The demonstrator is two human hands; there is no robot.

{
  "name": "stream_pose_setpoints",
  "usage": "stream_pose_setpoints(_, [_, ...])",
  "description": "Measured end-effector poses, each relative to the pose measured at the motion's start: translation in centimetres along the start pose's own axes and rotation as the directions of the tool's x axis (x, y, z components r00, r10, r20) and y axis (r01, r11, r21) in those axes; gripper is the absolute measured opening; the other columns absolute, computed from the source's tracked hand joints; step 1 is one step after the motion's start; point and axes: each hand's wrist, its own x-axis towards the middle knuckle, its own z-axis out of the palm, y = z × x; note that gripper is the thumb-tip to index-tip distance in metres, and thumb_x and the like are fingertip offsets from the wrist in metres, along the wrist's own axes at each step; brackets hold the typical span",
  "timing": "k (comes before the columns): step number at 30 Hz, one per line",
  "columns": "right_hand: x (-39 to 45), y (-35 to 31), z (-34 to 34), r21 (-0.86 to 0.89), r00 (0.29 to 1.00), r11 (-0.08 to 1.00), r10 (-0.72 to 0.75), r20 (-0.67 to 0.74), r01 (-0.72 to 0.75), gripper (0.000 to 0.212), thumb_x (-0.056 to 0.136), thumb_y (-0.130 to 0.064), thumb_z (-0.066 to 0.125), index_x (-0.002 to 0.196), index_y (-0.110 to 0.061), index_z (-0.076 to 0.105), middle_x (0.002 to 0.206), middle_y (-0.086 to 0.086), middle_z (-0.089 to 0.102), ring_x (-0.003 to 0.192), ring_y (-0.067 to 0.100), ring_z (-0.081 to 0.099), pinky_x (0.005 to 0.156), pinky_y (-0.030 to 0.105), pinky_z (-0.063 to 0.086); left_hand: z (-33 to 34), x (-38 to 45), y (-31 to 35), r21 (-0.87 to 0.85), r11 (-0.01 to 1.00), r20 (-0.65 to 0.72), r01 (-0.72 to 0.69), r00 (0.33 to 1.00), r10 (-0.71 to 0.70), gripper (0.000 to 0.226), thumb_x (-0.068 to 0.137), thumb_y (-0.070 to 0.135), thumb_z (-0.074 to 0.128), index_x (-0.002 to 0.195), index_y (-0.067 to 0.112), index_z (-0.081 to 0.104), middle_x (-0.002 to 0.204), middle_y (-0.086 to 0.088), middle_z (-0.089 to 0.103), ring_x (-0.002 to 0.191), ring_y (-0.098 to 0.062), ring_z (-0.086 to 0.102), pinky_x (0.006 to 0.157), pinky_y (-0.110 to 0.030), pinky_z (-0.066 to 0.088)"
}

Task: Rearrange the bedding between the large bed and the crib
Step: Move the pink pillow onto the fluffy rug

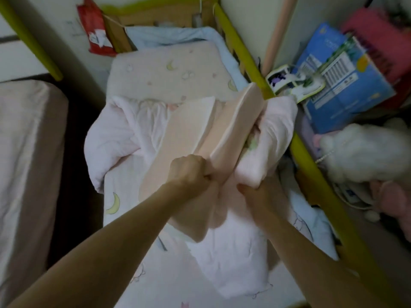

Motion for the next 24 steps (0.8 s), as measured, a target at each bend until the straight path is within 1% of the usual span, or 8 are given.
stream_pose_setpoints(2, [-1.6, -2.7, -0.8, -0.035, 0.997, 0.996, -0.079, -0.004, 0.079, 0.035, 0.084, -0.002, 0.067, 0.118, 0.001, 0.056, 0.107, 0.008, 0.06, 0.1, 0.023, 0.058, 0.081, 0.021, 0.048, -3.1, -1.5, -0.1, 0.068, 0.996, -0.057, -0.057, 0.997, 0.061, 0.023, 0.086, 0.045, 0.051, 0.091, 0.023, 0.059, 0.099, -0.008, 0.065, 0.092, -0.032, 0.061, 0.073, -0.032, 0.038])
stream_pose_setpoints(5, [-6.1, -8.4, -2.6, -0.11, 0.985, 0.98, -0.17, -0.042, 0.164, 0.043, 0.082, -0.028, 0.07, 0.12, -0.013, 0.057, 0.113, 0.002, 0.061, 0.103, 0.024, 0.059, 0.087, 0.034, 0.05, -8.7, -5.3, -0.3, 0.161, 0.977, -0.167, -0.139, 0.972, 0.166, 0.027, 0.092, 0.048, 0.043, 0.096, 0.025, 0.057, 0.102, -0.006, 0.066, 0.093, -0.029, 0.061, 0.074, -0.032, 0.039])
stream_pose_setpoints(8, [-10.3, -13.0, -4.3, -0.108, 0.951, 0.955, -0.289, -0.112, 0.277, 0.035, 0.087, -0.015, 0.066, 0.121, -0.008, 0.059, 0.106, 0.0, 0.059, 0.1, 0.015, 0.054, 0.08, 0.025, 0.041, -12.9, -8.4, -0.3, 0.173, 0.97, -0.252, -0.17, 0.945, 0.21, 0.037, 0.093, 0.053, 0.039, 0.1, 0.025, 0.061, 0.103, -0.005, 0.067, 0.094, -0.028, 0.062, 0.077, -0.032, 0.042])
stream_pose_setpoints(10, [-12.4, -15.4, -5.3, -0.065, 0.934, 0.951, -0.311, -0.178, 0.304, 0.032, 0.088, -0.012, 0.065, 0.119, -0.004, 0.059, 0.106, 0.004, 0.061, 0.102, 0.019, 0.057, 0.08, 0.025, 0.04, -15.6, -9.9, 0.5, 0.154, 0.969, -0.356, -0.191, 0.905, 0.235, 0.043, 0.091, 0.057, 0.038, 0.094, 0.023, 0.063, 0.096, -0.004, 0.068, 0.088, -0.028, 0.063, 0.07, -0.032, 0.04])
stream_pose_setpoints(15, [-20.2, -19.6, -8.8, -0.071, 0.824, 0.907, -0.407, -0.393, 0.414, 0.023, 0.086, -0.016, 0.067, 0.105, -0.004, 0.062, 0.092, 0.006, 0.064, 0.096, 0.031, 0.064, 0.083, 0.039, 0.051, -21.7, -15.7, 5.0, 0.173, 0.9, -0.484, -0.4, 0.761, 0.431, 0.037, 0.092, 0.05, 0.039, 0.08, 0.021, 0.057, 0.09, -0.004, 0.068, 0.084, -0.028, 0.063, 0.062, -0.031, 0.036])
stream_pose_setpoints(19, [-25.4, -21.9, -12.6, -0.106, 0.697, 0.88, -0.436, -0.569, 0.464, 0.03, 0.087, -0.019, 0.065, 0.113, -0.004, 0.059, 0.105, 0.013, 0.064, 0.102, 0.029, 0.061, 0.087, 0.034, 0.047, -24.7, -19.8, 8.6, 0.187, 0.838, -0.554, -0.512, 0.65, 0.52, 0.034, 0.092, 0.043, 0.044, 0.077, 0.017, 0.059, 0.087, -0.009, 0.068, 0.082, -0.032, 0.063, 0.062, -0.031, 0.035])
stream_pose_setpoints(21, [-28.5, -23.0, -15.5, -0.099, 0.62, 0.863, -0.431, -0.656, 0.496, 0.034, 0.088, -0.022, 0.062, 0.115, -0.003, 0.06, 0.116, 0.016, 0.062, 0.111, 0.029, 0.058, 0.091, 0.029, 0.041, -26.4, -21.4, 10.9, 0.175, 0.766, -0.604, -0.618, 0.547, 0.58, 0.033, 0.088, 0.037, 0.049, 0.065, 0.015, 0.055, 0.074, -0.011, 0.065, 0.072, -0.034, 0.061, 0.063, -0.03, 0.029])
stream_pose_setpoints(24, [-34.0, -24.2, -20.5, -0.086, 0.558, 0.86, -0.398, -0.728, 0.503, 0.034, 0.087, -0.025, 0.061, 0.11, 0.0, 0.062, 0.1, 0.011, 0.064, 0.093, 0.022, 0.059, 0.08, 0.022, 0.038, -28.5, -23.7, 14.6, 0.185, 0.654, -0.612, -0.733, 0.435, 0.661, 0.029, 0.078, 0.028, 0.052, 0.053, 0.013, 0.052, 0.059, -0.01, 0.06, 0.062, -0.031, 0.056, 0.07, -0.031, 0.032])
